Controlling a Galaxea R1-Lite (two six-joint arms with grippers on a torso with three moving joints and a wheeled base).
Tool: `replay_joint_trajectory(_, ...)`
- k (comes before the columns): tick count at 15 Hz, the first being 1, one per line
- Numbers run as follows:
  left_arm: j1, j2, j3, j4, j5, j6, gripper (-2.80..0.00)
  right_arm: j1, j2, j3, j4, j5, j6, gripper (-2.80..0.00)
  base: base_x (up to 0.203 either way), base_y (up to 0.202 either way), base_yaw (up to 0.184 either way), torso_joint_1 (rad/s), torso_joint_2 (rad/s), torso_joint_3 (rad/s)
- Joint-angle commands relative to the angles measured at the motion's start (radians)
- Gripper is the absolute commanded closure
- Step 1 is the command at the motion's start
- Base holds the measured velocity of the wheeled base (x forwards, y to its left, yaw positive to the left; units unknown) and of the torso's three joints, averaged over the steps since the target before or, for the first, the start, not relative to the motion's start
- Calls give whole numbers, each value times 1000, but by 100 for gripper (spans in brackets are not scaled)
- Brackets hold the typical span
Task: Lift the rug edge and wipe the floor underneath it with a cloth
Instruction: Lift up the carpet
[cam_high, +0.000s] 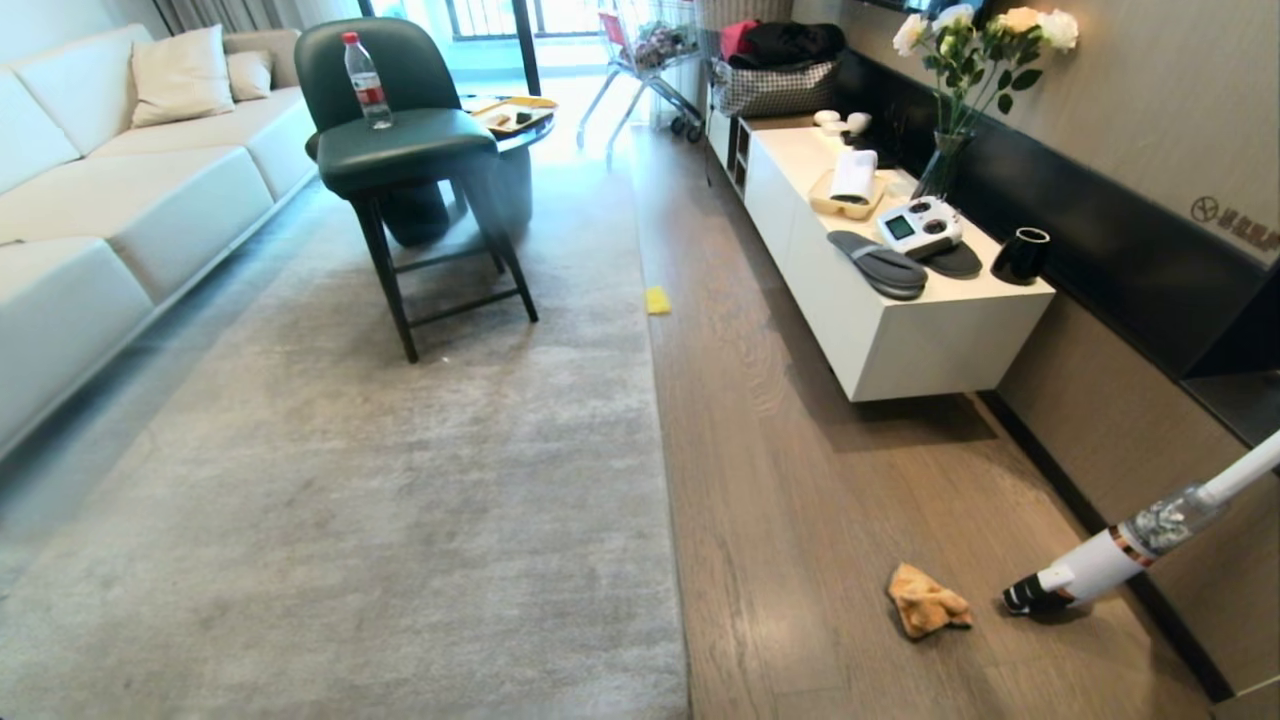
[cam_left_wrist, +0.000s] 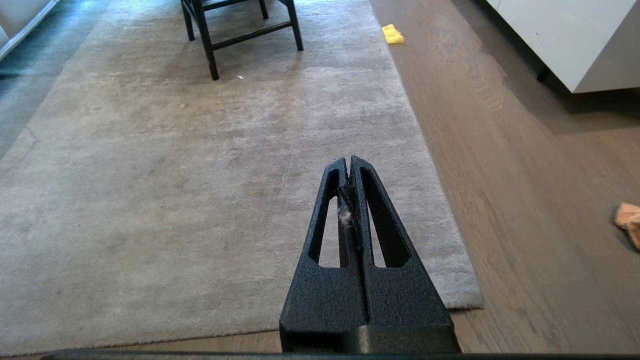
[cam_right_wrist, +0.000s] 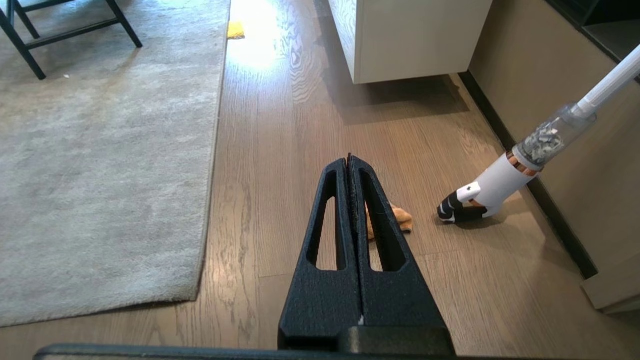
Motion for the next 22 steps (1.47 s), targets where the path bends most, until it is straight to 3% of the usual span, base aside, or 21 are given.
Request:
replay_joint_trajectory(1,0,1,0,-1,0,0,0,0,1,0,0,0,0,0,0,0,0,6,427,445)
replay_joint_trajectory(5,0,1,0,-1,0,0,0,0,1,0,0,0,1,0,0,0,0,17,307,370)
replay_joint_trajectory(22,0,1,0,-1,1,0,0,0,1,0,0,0,1,0,0,0,0,10,22,23)
